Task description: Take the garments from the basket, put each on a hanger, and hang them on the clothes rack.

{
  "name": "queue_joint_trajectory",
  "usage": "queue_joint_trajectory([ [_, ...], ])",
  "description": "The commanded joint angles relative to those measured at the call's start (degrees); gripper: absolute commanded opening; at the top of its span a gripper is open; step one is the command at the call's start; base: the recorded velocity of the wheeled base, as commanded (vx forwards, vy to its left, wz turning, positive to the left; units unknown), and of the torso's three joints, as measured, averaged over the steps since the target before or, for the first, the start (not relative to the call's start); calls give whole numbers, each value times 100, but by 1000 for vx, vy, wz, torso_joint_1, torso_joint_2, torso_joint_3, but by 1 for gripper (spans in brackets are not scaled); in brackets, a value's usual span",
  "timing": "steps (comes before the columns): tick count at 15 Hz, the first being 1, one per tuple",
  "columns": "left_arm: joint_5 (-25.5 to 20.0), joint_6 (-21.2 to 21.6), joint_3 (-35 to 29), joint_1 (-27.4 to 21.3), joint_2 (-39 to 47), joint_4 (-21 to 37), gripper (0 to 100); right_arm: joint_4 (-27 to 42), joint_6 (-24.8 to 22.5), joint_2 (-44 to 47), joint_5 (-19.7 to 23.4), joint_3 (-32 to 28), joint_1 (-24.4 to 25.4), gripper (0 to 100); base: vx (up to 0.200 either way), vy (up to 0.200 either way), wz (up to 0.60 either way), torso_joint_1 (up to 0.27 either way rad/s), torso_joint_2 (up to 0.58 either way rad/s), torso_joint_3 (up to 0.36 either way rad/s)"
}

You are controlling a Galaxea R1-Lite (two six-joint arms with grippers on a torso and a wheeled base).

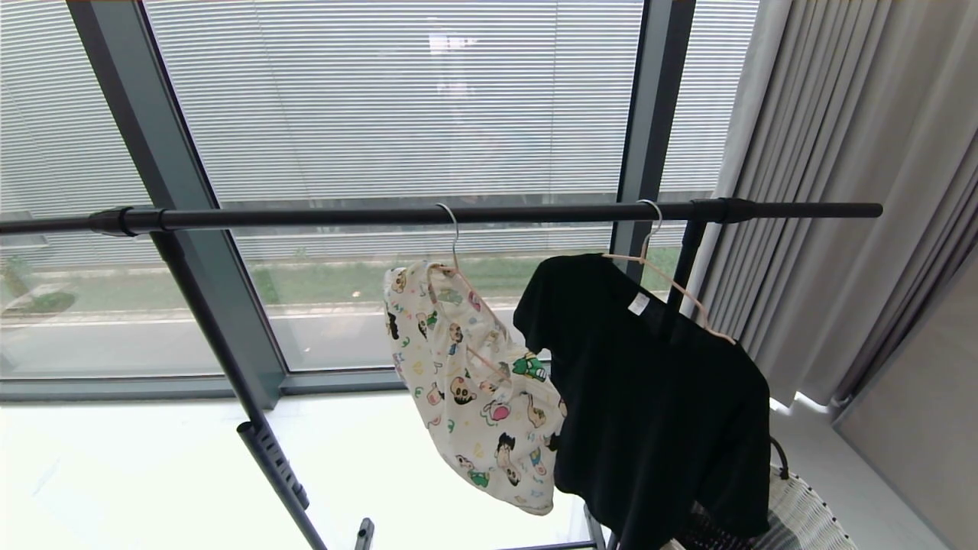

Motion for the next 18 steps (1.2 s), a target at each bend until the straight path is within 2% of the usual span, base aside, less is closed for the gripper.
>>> queue_joint_trajectory([
  [1,2,-1,0,1,7,-5,100,-4,-28,11,4,0,0,100,0,0,0,0,0,0],
  [18,2,-1,0,1,7,4,100,-4,-90,11,-5,0,0,100,0,0,0,0,0,0],
])
